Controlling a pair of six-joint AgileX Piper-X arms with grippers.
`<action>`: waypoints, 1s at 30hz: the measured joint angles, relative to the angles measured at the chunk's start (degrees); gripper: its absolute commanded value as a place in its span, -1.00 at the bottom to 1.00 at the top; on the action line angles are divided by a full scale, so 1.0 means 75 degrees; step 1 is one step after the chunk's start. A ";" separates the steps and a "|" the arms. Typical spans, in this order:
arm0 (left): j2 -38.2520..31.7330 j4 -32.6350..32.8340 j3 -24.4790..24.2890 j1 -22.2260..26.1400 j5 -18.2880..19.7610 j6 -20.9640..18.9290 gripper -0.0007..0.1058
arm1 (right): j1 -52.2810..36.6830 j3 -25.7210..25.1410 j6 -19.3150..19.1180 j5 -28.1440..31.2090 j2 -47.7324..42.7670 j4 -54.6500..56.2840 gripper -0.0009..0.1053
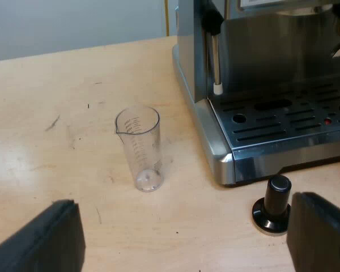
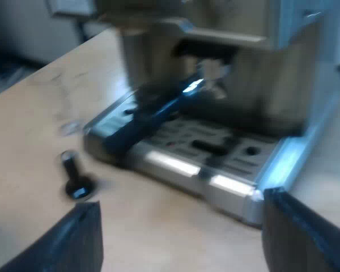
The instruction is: Pour the beans into the coffee machine
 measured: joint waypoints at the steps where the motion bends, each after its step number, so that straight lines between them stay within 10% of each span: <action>1: 0.0000 0.0000 -0.0008 0.0000 0.0000 0.0000 0.62 | 0.0000 0.0000 0.0326 0.0761 -0.0511 0.0000 0.18; 30: 0.0000 0.1078 -0.0516 0.0000 -0.0093 -0.0739 0.62 | 0.0000 -0.0212 0.0842 0.2355 -0.0964 0.0477 0.18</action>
